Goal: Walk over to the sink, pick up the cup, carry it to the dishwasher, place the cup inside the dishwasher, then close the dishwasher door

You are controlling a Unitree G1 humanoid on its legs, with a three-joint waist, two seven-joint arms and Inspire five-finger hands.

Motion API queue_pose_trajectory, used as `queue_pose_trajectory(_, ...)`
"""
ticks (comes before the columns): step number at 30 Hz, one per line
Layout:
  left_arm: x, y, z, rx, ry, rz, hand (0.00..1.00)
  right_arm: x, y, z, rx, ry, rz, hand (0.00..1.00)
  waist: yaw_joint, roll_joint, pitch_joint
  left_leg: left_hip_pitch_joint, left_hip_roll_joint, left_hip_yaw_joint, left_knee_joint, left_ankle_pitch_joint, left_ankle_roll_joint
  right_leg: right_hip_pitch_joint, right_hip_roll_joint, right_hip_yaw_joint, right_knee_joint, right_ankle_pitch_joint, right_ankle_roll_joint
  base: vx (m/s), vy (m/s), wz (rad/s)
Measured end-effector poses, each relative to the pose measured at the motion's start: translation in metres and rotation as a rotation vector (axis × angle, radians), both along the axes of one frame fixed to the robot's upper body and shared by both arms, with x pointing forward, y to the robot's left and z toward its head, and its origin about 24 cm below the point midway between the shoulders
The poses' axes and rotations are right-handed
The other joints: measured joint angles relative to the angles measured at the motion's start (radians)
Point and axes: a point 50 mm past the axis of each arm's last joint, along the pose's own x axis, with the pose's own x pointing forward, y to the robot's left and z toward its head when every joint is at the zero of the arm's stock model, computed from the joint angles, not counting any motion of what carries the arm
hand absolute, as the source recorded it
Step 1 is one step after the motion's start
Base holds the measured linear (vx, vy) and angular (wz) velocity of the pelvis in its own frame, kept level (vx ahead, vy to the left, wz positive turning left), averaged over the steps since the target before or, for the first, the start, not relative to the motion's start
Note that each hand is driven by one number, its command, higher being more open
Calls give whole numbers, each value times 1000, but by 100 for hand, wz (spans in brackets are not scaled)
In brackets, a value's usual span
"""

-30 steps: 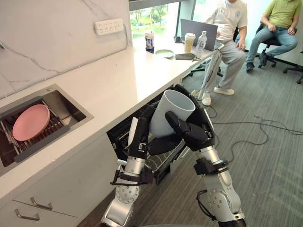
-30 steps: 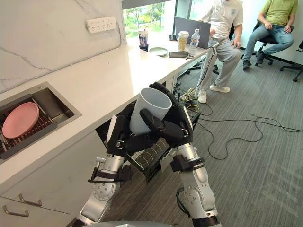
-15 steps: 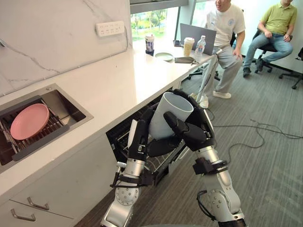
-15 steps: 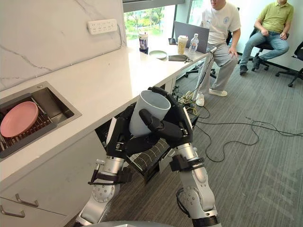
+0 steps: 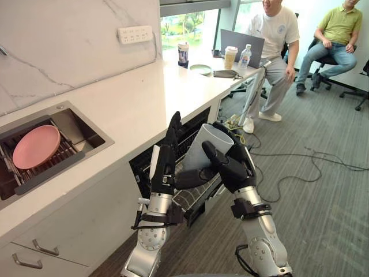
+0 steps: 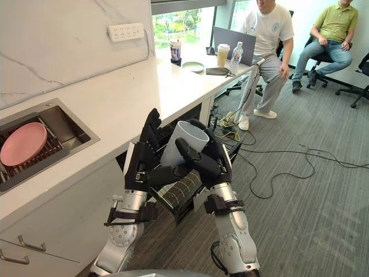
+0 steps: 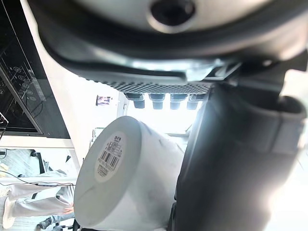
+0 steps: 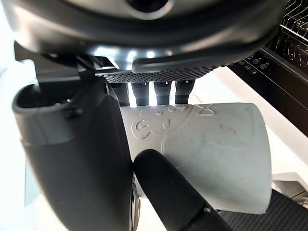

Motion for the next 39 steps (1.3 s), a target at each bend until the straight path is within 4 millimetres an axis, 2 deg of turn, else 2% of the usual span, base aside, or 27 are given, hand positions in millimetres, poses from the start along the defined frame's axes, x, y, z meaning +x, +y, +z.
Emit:
queue_pose_trajectory(7, 0, 6, -2, -34, 19, 36, 100, -1, -2, -14, 150, 99, -49, 0, 0, -2, 1, 0, 0, -11, -1, 2, 0, 6, 0, -11, -1, -2, 0, -1, -2, 4)
queue_pose_trajectory(13, -2, 29, -10, -100, 72, 160, 100, -4, -22, -19, 195, 132, -181, 0, 2, -2, 2, -1, -2, -21, -1, 3, 0, 11, -1, -22, -1, -5, 1, 2, -4, 4)
queue_pose_trajectory(18, -5, 33, -22, -149, 152, 138, 100, -5, -37, -19, 199, 129, -269, 0, 9, -2, 3, -5, -4, -34, -1, 6, 1, 15, -2, -37, 0, -8, 1, 1, -6, 10)
queue_pose_trajectory(25, -20, 35, -67, -170, 405, 66, 100, -9, -60, -28, 231, 148, -385, 0, 20, 0, 6, -18, -9, -72, -2, 14, 3, 23, -6, -76, 1, -13, 2, -4, -6, 16)
queue_pose_trajectory(28, -32, 44, -91, -158, 538, 64, 100, -11, -71, -35, 215, 174, -436, 0, 28, 0, 7, -27, -11, -86, -3, 17, 4, 24, -7, -92, 1, -14, 2, -2, -4, 14)
queue_pose_trajectory(32, -50, 61, -129, -115, 731, 101, 100, -5, -83, -43, 83, 210, -457, 0, 29, 2, 10, -37, -14, -106, -7, 22, 5, 25, -8, -111, -1, -15, 2, -9, -4, 16)
queue_pose_trajectory(34, -65, 74, -151, -79, 844, 134, 100, 6, -96, -48, -24, 242, -459, 0, 31, 2, 34, -44, -16, -131, -7, 27, 6, 35, -8, -139, -5, -15, 2, -26, -9, 32)
queue_pose_trajectory(37, -81, 96, -169, -51, 944, 236, 100, 23, -113, -53, -160, 299, -458, 0, 66, 6, 66, -64, -18, -160, -7, 37, 7, 34, -7, -170, -15, -15, 3, -38, -5, 30)
queue_pose_trajectory(39, -88, 111, -174, -42, 976, 313, 100, 33, -122, -56, -258, 340, -451, 0, 84, 8, 80, -88, -23, -189, -6, 45, 7, 33, -6, -202, -23, -12, 5, -4, -10, 46)
